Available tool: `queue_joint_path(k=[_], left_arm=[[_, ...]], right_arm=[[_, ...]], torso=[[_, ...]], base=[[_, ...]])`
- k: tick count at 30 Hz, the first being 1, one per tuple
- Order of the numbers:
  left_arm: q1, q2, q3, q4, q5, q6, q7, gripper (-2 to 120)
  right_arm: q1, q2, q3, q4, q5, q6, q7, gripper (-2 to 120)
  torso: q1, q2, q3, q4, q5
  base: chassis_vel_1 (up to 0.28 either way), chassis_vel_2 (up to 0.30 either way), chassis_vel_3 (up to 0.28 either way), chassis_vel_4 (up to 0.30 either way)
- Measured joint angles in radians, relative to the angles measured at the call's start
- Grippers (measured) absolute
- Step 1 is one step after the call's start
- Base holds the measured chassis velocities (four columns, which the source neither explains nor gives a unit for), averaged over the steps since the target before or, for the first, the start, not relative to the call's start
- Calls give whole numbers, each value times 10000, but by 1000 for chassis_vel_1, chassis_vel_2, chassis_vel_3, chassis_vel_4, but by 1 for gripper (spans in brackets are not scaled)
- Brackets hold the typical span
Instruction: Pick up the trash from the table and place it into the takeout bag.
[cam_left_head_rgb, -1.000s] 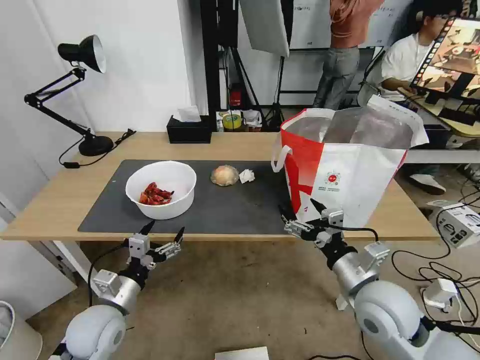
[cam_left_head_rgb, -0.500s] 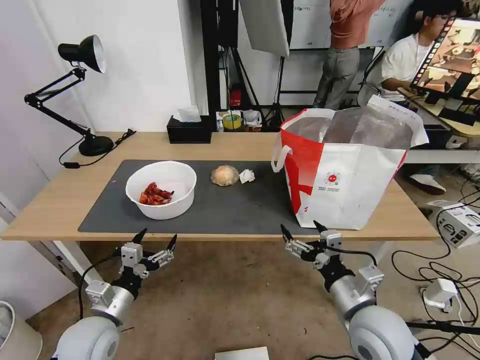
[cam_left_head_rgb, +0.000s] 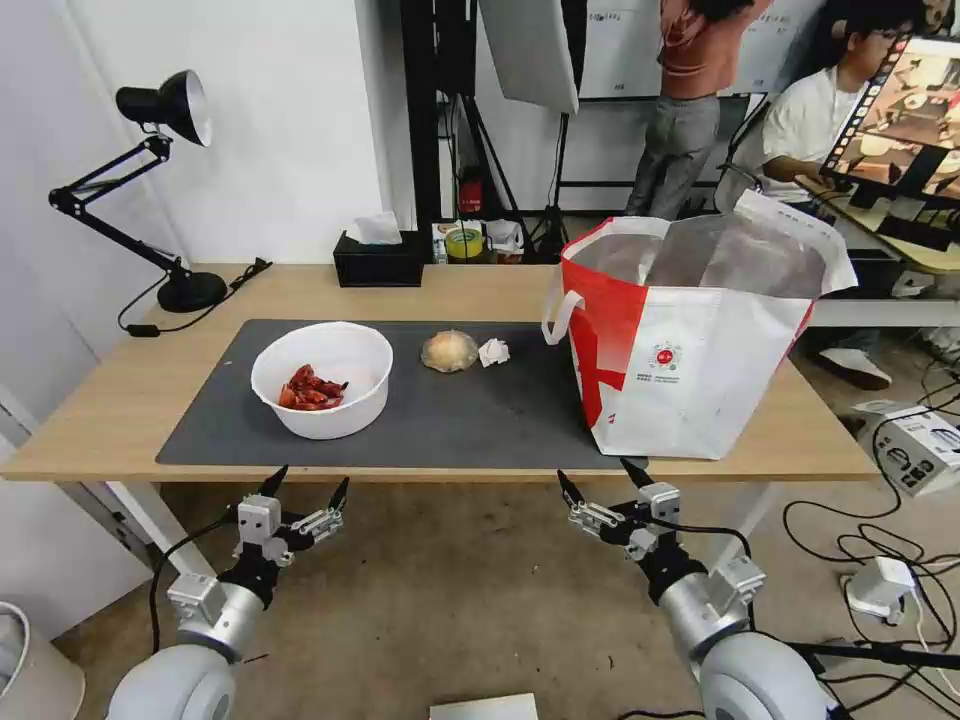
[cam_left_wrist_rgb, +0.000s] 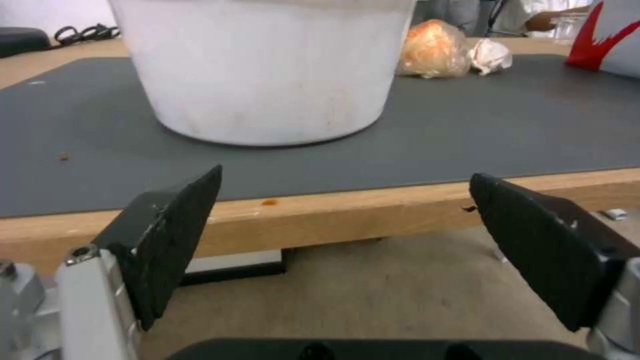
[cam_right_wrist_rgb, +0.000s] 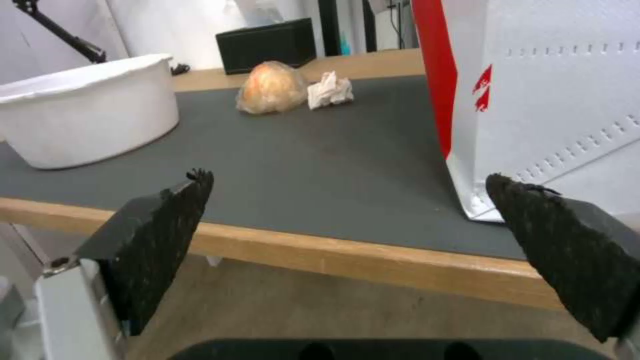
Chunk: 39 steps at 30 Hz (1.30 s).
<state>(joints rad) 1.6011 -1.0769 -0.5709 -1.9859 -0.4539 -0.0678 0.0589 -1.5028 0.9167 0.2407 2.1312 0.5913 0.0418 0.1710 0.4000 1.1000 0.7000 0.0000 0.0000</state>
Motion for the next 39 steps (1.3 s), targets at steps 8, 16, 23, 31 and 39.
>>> queue_joint_path(k=[8,16,23,31,39], left_arm=[[68,-22,-94,101,32,-47,18,100],[45,-174,-76,249,41,-107,277,100],[80,-183,-51,348,99,-201,320,100],[58,-209,-44,270,95,-203,323,100],[13,-220,-12,173,93,-203,320,100]], right_arm=[[37,28,-12,-103,3,47,-57,100],[200,-68,-46,-166,36,41,-58,100],[278,-174,-72,-215,77,-6,-53,100],[539,-265,-230,-213,227,-52,-44,100],[1195,-528,-596,8,1061,-343,-337,100]], torso=[[0,0,0,0,0],[0,0,0,0,0],[0,0,0,0,0],[0,0,0,0,0],[0,0,0,0,0]], base=[[0,0,0,0],[0,0,0,0],[0,0,0,0],[0,0,0,0],[0,0,0,0]])
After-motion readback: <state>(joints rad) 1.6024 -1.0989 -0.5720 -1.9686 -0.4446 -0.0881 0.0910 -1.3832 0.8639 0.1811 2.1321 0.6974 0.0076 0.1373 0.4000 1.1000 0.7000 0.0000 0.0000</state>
